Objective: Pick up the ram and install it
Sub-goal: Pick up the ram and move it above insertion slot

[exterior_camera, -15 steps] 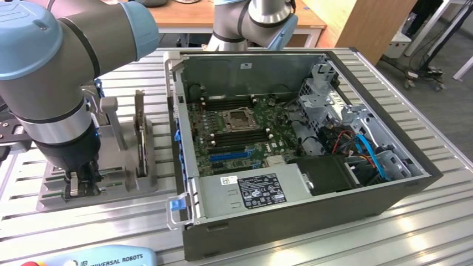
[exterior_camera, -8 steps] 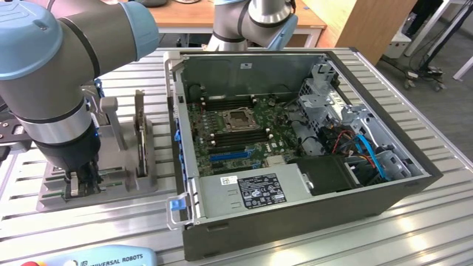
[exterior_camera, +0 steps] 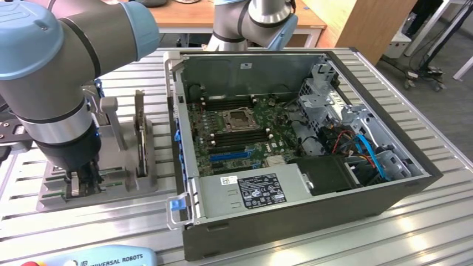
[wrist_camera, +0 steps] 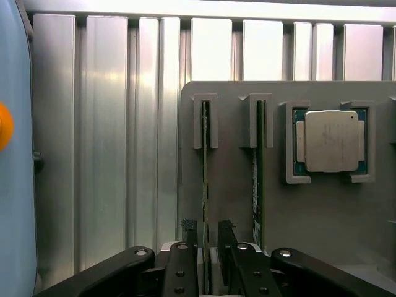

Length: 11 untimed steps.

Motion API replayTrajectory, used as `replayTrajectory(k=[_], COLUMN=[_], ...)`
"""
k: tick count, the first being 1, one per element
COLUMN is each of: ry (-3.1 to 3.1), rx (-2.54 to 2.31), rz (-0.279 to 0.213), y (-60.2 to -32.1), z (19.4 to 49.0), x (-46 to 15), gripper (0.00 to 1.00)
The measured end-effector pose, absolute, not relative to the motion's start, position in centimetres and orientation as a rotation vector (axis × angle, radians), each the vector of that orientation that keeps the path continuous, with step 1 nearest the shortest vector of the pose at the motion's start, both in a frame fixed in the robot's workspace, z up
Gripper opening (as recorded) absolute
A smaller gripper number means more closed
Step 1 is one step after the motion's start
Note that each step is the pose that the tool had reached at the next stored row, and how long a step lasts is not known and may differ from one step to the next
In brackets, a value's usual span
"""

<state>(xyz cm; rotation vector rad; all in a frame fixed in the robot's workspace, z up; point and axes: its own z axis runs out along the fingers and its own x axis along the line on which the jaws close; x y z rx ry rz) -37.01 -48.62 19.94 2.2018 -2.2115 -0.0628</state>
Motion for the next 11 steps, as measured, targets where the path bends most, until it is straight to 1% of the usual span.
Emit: replayTrajectory(k=[11], ry=[-2.211], rx=[2.202], rz=[-0.063], y=[-48.5], z=[19.95], x=[-36.99], gripper=[0.27])
